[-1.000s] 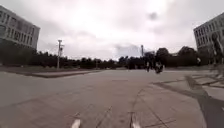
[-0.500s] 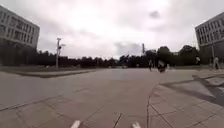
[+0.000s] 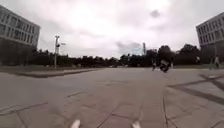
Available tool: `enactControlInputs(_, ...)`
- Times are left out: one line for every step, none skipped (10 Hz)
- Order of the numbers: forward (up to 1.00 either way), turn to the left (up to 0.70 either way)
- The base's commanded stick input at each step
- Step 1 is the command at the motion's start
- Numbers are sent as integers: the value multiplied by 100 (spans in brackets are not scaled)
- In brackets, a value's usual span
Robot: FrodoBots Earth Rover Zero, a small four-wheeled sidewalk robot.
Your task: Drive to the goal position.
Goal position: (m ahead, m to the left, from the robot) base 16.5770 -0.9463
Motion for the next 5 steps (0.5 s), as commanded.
enactControlInputs(100,0)
enactControlInputs(100,0)
enactControlInputs(100,0)
enactControlInputs(100,0)
enactControlInputs(100,0)
